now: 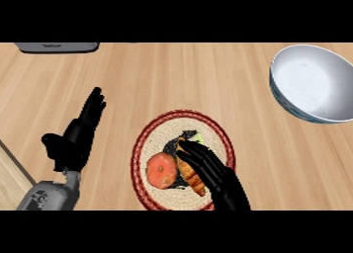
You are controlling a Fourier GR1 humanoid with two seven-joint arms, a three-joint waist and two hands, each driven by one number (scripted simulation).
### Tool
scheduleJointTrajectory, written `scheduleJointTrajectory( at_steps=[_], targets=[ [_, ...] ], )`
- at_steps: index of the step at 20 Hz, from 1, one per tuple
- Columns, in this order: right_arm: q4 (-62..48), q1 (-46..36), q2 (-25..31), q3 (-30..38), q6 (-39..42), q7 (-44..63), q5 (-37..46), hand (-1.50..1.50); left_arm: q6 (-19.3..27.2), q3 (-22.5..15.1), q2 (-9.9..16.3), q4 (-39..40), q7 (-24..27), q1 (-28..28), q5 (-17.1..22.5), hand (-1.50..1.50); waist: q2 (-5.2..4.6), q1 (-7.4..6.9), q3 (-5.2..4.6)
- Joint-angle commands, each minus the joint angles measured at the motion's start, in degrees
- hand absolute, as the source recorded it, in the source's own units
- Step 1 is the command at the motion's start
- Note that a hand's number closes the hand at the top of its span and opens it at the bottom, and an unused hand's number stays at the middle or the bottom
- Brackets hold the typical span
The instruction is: Pick the croissant from the placemat and place it in the bowl
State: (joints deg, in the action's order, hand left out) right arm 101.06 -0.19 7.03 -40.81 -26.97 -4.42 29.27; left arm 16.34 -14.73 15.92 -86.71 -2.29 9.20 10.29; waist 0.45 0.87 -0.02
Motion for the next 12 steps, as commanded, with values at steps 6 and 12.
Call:
scheduleJointTrajectory(
  at_steps=[6,12],
  targets=[
    [17.54,-2.47,-1.18,-0.82,12.66,31.51,21.86,-1.50,-0.43,0.69,-0.87,-1.24,-1.52,0.41,-0.84,0.00,-0.20,-0.31,-0.11],
    [15.53,-8.10,-6.85,-2.47,23.81,46.84,22.12,-1.50,0.00,-0.80,-3.42,-1.42,0.62,-2.47,-2.53,0.00,-0.35,-1.21,-0.06]
  ],
)
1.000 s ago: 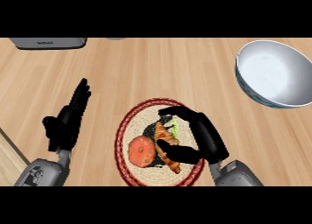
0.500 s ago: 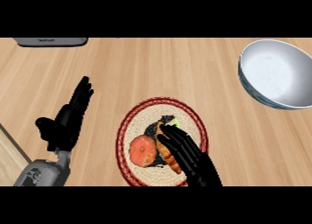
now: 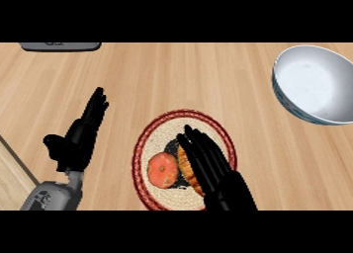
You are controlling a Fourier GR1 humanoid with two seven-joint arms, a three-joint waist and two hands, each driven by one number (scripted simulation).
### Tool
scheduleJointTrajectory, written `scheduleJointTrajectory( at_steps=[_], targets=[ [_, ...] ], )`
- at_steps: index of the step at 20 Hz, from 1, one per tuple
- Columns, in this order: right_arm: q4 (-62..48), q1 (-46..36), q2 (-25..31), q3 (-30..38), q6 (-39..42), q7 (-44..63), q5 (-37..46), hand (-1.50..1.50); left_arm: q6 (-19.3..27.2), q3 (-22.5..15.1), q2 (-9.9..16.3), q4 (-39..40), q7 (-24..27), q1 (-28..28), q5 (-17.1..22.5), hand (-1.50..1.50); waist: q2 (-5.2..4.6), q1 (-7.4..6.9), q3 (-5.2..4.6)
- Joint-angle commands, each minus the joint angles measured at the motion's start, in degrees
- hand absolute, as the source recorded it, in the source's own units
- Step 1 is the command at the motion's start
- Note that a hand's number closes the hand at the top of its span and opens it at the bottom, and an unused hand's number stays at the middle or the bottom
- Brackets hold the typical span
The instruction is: Pick the croissant from the placemat and place it in the bowl
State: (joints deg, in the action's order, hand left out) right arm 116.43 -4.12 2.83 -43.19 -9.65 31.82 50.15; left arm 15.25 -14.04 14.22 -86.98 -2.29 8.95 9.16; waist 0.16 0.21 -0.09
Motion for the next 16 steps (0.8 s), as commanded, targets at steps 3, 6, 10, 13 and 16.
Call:
scheduleJointTrajectory(
  at_steps=[3,6,10,13,16],
  targets=[
    [-4.21,-8.12,-2.74,2.10,11.11,15.55,-2.10,-1.50,0.74,-0.08,-1.18,0.61,-2.27,2.98,-1.63,0.00,-0.28,-0.55,0.02],
    [-4.79,-7.34,-2.79,6.07,15.64,16.21,-4.69,-1.50,-1.24,1.09,0.71,-2.64,-1.15,-1.33,-0.97,0.00,-0.14,-0.63,0.06],
    [-6.02,-6.05,-2.81,3.73,17.07,17.75,-4.39,-1.50,-3.76,3.72,-0.26,1.25,-0.23,1.41,-0.35,0.00,-0.14,-0.26,0.08],
    [-10.48,-7.18,-2.82,4.88,14.82,14.52,-5.99,-1.50,-0.79,0.19,-2.96,-5.43,-2.50,-2.86,-4.52,0.00,-0.11,-0.47,0.09],
    [-7.68,-1.62,0.25,8.31,15.75,7.60,-8.96,-1.50,-2.34,2.42,-2.87,-2.49,-3.54,-0.65,-4.96,0.00,-0.15,-0.22,0.10]
  ],
)
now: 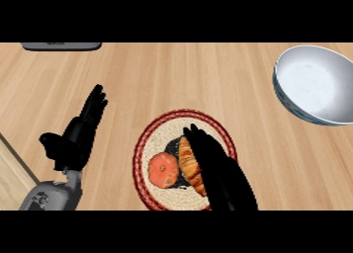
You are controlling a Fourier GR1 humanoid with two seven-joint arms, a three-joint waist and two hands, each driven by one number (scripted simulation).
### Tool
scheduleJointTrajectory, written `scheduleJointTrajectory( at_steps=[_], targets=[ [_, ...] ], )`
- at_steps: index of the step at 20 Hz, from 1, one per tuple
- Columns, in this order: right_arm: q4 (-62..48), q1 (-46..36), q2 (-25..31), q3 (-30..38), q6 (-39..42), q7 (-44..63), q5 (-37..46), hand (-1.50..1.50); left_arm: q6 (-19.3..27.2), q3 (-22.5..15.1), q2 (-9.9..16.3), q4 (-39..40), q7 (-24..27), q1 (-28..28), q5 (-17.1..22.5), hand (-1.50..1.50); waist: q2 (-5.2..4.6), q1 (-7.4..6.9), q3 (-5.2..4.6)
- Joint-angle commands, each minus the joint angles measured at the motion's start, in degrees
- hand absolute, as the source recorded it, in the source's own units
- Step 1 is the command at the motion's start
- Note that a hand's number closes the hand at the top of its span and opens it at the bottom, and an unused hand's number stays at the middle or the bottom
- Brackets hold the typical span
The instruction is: Pick the croissant from the placemat and place it in the bowl
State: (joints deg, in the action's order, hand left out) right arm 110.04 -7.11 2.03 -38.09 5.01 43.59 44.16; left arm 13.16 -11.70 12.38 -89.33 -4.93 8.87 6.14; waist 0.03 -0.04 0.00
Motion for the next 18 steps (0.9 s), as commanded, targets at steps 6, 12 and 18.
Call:
scheduleJointTrajectory(
  at_steps=[6,12,18],
  targets=[
    [-3.88,3.74,-0.44,3.69,-3.21,-11.25,-4.41,-1.50,0.42,-0.58,-5.78,5.86,4.91,0.19,-4.66,0.00,-0.13,0.20,0.01],
    [0.06,6.69,-1.94,1.23,-3.93,-11.14,-3.91,-1.50,-4.51,3.79,-3.54,3.40,2.55,-0.14,-3.26,0.00,-0.01,0.07,0.00],
    [-3.83,7.27,0.53,5.22,-5.04,-15.44,-9.89,-1.50,-5.31,4.16,-4.00,1.60,2.66,-2.93,-4.46,0.00,-0.03,0.01,0.01]
  ],
)
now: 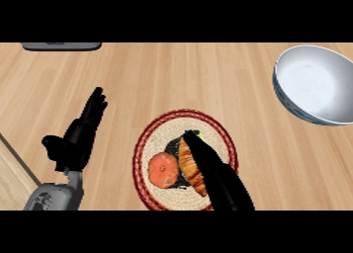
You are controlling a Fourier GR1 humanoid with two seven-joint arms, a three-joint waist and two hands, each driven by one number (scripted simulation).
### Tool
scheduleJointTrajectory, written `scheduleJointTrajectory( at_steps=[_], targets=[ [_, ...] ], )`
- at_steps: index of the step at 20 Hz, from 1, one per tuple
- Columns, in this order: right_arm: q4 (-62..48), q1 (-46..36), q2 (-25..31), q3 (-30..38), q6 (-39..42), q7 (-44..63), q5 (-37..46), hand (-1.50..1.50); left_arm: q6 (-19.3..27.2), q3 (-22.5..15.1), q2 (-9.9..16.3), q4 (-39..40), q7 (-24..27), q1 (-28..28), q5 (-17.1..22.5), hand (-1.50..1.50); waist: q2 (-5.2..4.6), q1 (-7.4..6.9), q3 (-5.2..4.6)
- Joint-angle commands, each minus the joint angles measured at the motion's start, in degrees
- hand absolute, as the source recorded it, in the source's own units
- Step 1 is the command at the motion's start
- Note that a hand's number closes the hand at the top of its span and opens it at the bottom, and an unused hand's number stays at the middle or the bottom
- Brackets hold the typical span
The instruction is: Pick the croissant from the placemat and place it in the bowl
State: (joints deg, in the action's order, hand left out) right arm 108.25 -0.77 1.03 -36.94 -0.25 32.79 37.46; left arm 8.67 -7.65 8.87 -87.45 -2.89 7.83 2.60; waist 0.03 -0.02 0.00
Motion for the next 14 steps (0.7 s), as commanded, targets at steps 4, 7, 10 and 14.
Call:
scheduleJointTrajectory(
  at_steps=[4,7,10,14],
  targets=[
    [-3.93,-1.30,-0.99,0.82,-2.63,-0.98,-3.07,-1.50,-0.45,0.19,-1.52,-3.68,-2.70,-1.27,-2.77,0.00,0.00,-0.05,0.00],
    [-4.51,2.42,-0.99,-2.97,-5.60,-1.95,-0.88,-1.50,-0.83,0.49,-2.20,-4.08,-3.33,-0.51,-2.56,0.00,0.03,0.00,0.00],
    [-14.77,-1.50,-1.00,1.53,-8.25,-9.82,-3.48,-1.50,-1.39,2.00,-3.60,3.08,-0.83,3.57,-2.63,0.00,-0.07,0.00,0.01],
    [-14.85,-0.24,-0.69,4.89,-5.88,-11.86,-2.71,-1.50,-3.34,2.41,-1.95,-4.63,-4.48,-0.68,-2.57,0.00,0.00,-0.05,0.01]
  ],
)
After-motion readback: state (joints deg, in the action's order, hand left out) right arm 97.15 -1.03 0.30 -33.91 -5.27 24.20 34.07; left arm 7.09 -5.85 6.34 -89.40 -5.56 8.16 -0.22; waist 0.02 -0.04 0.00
